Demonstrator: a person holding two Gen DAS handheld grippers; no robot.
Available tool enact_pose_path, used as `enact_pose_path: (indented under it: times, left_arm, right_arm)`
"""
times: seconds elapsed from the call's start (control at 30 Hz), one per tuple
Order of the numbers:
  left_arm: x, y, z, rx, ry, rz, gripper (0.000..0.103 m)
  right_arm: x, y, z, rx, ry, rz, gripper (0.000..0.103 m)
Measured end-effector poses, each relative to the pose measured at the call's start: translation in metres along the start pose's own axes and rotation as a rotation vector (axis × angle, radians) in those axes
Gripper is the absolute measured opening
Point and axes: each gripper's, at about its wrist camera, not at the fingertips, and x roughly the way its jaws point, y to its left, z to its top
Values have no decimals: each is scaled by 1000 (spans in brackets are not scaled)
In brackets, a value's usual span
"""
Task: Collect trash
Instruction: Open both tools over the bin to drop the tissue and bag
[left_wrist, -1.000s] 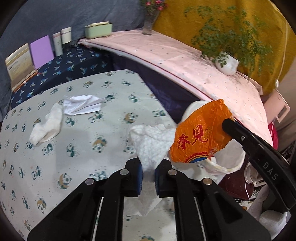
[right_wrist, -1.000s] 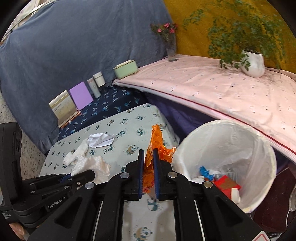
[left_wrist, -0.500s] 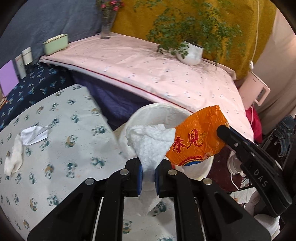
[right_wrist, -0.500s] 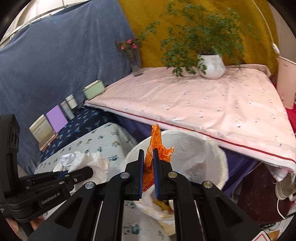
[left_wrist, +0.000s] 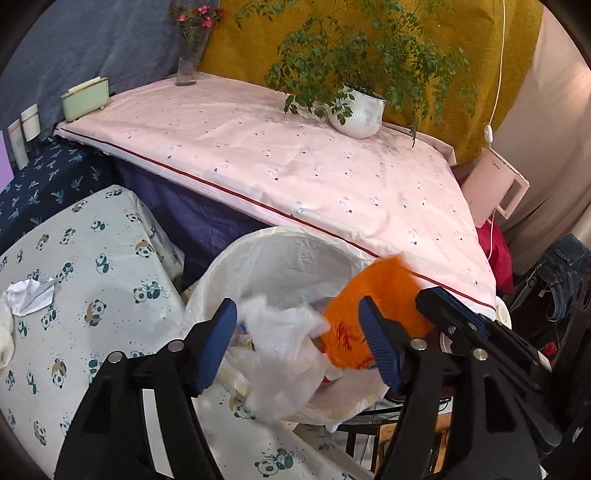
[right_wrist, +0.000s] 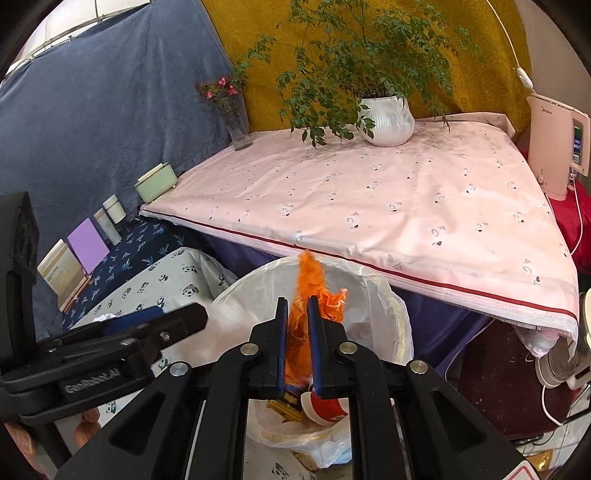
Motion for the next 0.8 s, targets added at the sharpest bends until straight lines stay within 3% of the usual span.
enact_pose_path:
  times: [0.4,0.8]
  left_arm:
    - [-10,38,-10,-61,-1,87,71]
    - [-35,87,-30,-154,-23,177,76]
  right_arm:
    - [10,16,-3,-11,24,17,15]
    - [11,52,-11,-67,41,49,25]
